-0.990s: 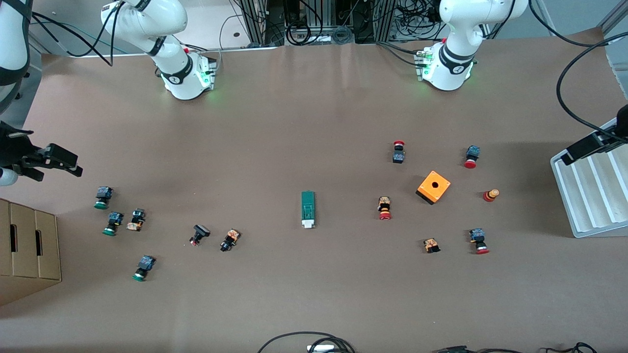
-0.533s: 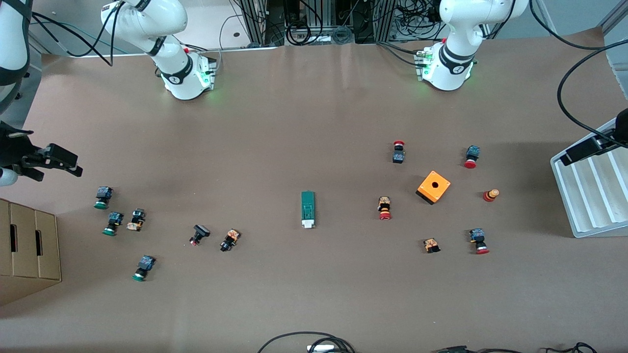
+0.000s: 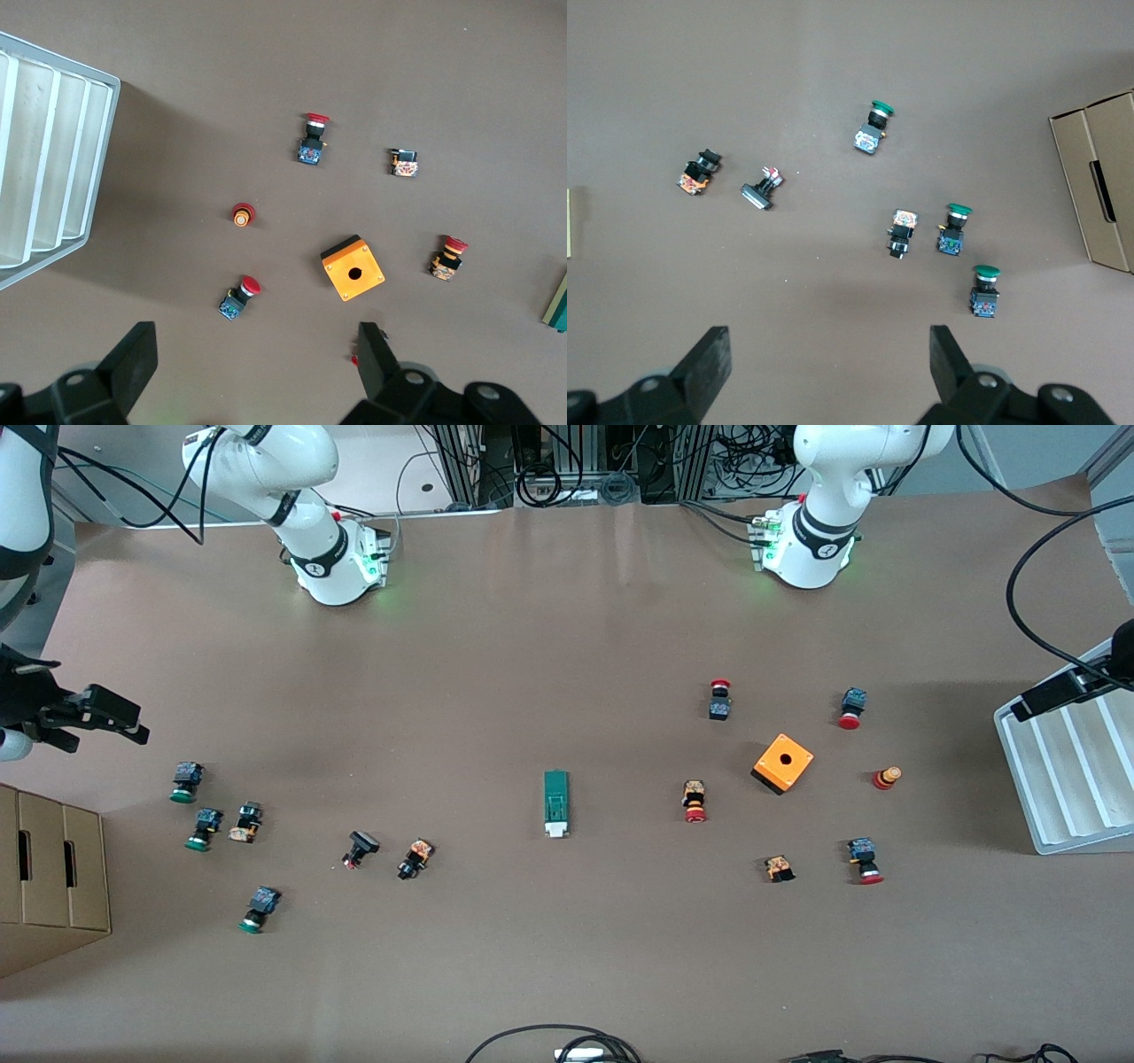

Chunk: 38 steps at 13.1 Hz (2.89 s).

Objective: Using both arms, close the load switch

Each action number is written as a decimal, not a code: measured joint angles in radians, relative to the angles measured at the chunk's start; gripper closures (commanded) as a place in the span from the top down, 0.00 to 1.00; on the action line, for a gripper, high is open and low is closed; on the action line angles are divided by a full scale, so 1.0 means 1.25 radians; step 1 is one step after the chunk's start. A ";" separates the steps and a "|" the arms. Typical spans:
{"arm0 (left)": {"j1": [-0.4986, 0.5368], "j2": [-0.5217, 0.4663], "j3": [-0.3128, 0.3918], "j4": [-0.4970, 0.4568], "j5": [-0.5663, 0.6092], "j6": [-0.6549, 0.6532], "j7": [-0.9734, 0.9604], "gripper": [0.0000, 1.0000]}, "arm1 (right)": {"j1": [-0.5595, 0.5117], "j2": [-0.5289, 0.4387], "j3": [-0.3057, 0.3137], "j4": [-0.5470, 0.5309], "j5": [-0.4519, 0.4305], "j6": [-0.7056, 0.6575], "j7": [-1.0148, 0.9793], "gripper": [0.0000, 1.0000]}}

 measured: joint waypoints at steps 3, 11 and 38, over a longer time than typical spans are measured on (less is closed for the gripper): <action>0.000 -0.001 0.001 0.000 0.000 -0.003 0.011 1.00 | 0.000 0.000 0.000 0.000 0.000 0.000 0.000 1.00; 0.002 0.000 0.002 0.000 0.001 -0.005 0.119 1.00 | 0.000 0.000 0.000 0.000 0.000 0.000 0.000 1.00; 0.002 -0.001 0.001 0.001 0.000 -0.004 0.120 1.00 | 0.000 0.000 0.000 0.000 0.000 0.000 0.000 1.00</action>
